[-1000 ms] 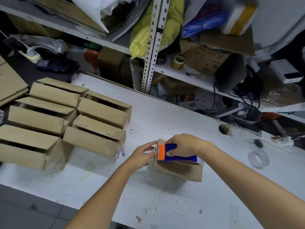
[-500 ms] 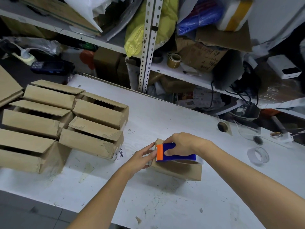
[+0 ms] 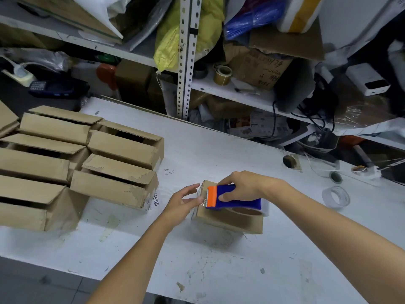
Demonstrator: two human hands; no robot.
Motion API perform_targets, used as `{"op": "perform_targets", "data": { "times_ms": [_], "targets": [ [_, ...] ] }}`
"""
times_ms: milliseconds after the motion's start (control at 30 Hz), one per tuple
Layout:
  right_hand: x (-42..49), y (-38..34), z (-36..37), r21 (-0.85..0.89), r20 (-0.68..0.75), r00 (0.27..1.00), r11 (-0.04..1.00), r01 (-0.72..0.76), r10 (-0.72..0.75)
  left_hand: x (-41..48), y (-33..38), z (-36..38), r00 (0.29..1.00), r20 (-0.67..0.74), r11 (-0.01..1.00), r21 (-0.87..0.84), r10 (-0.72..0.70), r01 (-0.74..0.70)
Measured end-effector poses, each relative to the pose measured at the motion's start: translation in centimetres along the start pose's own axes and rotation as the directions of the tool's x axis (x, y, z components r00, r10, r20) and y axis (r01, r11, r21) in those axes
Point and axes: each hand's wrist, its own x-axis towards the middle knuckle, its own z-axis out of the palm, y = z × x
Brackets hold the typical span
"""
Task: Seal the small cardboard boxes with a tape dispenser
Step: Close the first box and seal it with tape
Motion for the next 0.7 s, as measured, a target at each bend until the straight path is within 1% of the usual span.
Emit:
{"op": "perform_targets", "data": {
  "times_ms": [100,233,333,433,567,700],
  "targets": [
    [-1.0,1.3,0.1,-0.034,-0.003,1.000,0.999,-0.027,0.027,0.0,0.1,0.0,0.999,-0.033,1.000,0.007,0.015,-0.015],
    [-2.9,4.0,0.8,-0.093,-0.005,0.994,0.989,-0.112,0.112,0.0,0.1,-0.2,0.999,-0.029,1.000,0.015,-0.017,0.018],
    [-2.8,4.1,1.4,-0.122,-0.048,0.995,0.988,-0.090,0.085,0.6,0.5,0.2,0.998,-0.030,0.997,0.053,-0.047,0.048],
    [-2.7,4.1,1.4,-0.096,-0.035,0.995,0.991,-0.093,0.090,1.4,1.4,1.5,0.997,-0.002,0.993,0.094,-0.077,0.077],
    [-2.5,4.7,1.8,-0.123,-0.075,0.995,0.990,-0.071,0.062,1.5,1.6,3.0,1.000,-0.007,0.977,0.213,-0.016,0.017],
    [-3.8,7.2,2.2,-0.071,-0.075,0.996,0.996,-0.052,0.047,1.5,1.1,3.1,0.999,-0.030,0.981,0.191,0.018,-0.012]
  ]
}}
